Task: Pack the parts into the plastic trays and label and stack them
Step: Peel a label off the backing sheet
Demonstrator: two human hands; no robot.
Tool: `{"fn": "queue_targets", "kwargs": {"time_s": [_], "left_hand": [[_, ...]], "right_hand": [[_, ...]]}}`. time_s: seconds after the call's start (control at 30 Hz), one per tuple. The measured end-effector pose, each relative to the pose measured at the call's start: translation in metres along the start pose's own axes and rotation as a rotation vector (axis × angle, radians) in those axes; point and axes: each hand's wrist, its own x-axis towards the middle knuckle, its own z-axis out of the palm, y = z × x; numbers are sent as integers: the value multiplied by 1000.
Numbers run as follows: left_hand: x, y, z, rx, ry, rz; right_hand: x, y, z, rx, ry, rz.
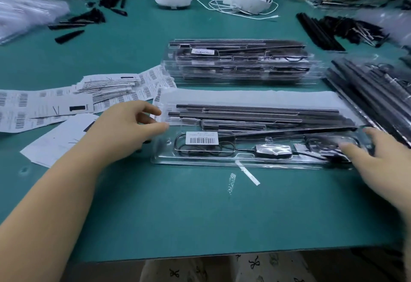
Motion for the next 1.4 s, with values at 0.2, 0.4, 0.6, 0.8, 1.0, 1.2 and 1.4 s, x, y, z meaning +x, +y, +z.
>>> {"fn": "queue_targets", "kwargs": {"time_s": [0.2,0.4,0.6,0.8,1.0,1.2,1.4], "left_hand": [[1,6,-9,-637,-72,-189],[4,15,-16,-942,-83,-195],[35,43,-35,-825,120,-154],[114,80,-28,-492,300,-29],[170,72,2,-259,380,-106],[181,66,13,-266,381,-128],[182,62,15,-223,383,-135]], "right_hand": [[0,8,4,364,54,52],[0,2,2,692,152,55],[44,-50,-18,697,283,-178],[139,-109,-23,485,294,-251],[187,-127,-3,332,256,-245],[195,-121,13,231,208,-227],[190,-117,19,200,178,-259]]}}
